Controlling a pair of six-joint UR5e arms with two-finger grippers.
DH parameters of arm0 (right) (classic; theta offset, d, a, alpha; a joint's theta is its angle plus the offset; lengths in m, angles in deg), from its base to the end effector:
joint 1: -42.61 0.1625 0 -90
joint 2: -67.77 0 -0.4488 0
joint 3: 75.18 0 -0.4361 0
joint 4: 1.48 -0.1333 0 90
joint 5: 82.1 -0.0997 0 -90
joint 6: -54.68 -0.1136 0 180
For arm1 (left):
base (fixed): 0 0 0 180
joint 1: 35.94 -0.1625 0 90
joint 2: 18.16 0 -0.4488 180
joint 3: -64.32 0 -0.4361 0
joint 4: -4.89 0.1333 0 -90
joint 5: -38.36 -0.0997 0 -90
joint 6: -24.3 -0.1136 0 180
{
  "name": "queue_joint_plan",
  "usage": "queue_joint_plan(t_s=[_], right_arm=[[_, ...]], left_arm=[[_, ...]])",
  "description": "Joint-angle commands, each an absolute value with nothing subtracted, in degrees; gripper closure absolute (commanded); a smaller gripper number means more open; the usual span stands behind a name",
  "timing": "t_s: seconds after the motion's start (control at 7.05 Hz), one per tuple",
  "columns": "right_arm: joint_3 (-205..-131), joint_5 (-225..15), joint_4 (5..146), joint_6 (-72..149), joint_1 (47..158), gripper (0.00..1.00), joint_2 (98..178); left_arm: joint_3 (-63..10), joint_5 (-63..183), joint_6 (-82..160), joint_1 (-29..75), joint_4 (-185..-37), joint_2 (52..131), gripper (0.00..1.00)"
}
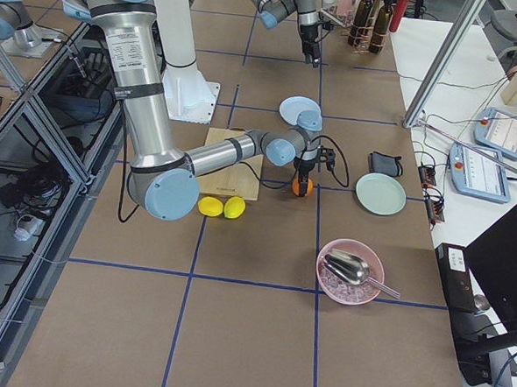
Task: Pick orange to plate
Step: 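Grasp and lift the orange with the right gripper while the left arm withdraws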
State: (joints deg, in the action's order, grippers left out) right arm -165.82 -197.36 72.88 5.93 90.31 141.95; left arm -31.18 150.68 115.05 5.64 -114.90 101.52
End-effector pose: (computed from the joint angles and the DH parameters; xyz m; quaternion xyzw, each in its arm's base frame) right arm -0.3947 -0.5598 0.5048 0.0391 -0.3397 -0.0076 0.9397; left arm 0.4758 -0.5427 0.2553 0.0308 0.5508 -0.2019 0.8093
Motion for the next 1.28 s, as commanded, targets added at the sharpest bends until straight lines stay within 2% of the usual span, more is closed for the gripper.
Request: queue_joint_plan(t_s=[0.0, 0.14, 0.57, 0.85, 1.13], right_arm=[[-166.1, -197.5, 72.8, 6.8, 90.4, 0.80, 142.0], [-167.2, -197.5, 72.8, 6.8, 91.3, 0.98, 141.6], [-171.7, -198.2, 73.8, 2.3, 91.6, 1.00, 137.6], [-171.3, -196.8, 73.8, -8.2, 86.1, 1.00, 131.6], [-168.4, -190.9, 73.8, -14.6, 80.4, 1.00, 124.8]], left_arm=[[-31.2, 150.7, 114.0, 6.3, -114.8, 101.2, 0.00], [-31.4, 151.9, 112.1, 7.8, -114.4, 101.2, 0.00], [-40.8, 153.9, 89.8, 13.7, -100.0, 97.8, 0.00], [-47.5, 153.7, 78.3, 19.2, -97.8, 87.8, 0.00], [-48.0, 158.7, 68.4, 24.7, -97.8, 81.7, 0.00]])
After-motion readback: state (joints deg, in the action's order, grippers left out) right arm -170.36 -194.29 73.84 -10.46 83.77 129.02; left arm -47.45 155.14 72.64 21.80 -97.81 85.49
